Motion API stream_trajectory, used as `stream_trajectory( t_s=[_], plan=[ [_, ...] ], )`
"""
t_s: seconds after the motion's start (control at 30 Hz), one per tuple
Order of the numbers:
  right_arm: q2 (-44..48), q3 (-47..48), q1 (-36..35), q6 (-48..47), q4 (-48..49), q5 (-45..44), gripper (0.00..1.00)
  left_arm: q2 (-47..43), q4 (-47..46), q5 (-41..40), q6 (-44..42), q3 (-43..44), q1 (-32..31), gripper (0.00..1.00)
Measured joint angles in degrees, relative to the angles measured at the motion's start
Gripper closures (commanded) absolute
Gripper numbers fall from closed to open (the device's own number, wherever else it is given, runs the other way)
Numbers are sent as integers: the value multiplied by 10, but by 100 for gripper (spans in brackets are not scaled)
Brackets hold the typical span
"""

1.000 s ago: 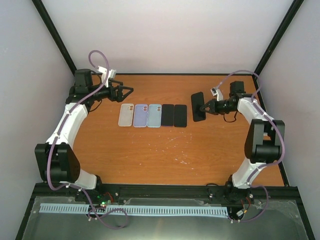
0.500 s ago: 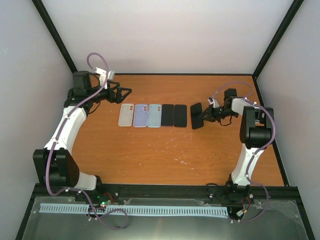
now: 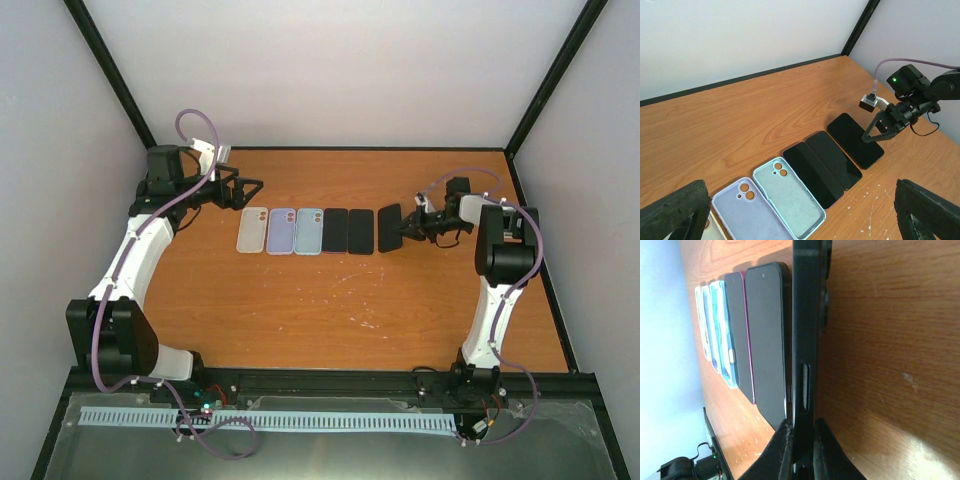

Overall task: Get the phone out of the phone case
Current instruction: Place the phone at the center of the board.

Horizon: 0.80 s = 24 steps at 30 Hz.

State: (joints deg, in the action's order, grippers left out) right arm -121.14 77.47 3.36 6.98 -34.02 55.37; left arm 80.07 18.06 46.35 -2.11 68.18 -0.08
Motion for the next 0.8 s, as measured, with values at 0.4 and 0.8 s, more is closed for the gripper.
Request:
stream_trajectory(
  t_s=[0.4, 0.8],
  plan=[
    [-21, 2, -8, 34, 37, 33, 93, 9, 2, -9, -4, 0, 0, 0],
    [-23, 3, -7, 8, 10, 37, 97, 12, 12, -17, -6, 0, 0, 0]
  ],
)
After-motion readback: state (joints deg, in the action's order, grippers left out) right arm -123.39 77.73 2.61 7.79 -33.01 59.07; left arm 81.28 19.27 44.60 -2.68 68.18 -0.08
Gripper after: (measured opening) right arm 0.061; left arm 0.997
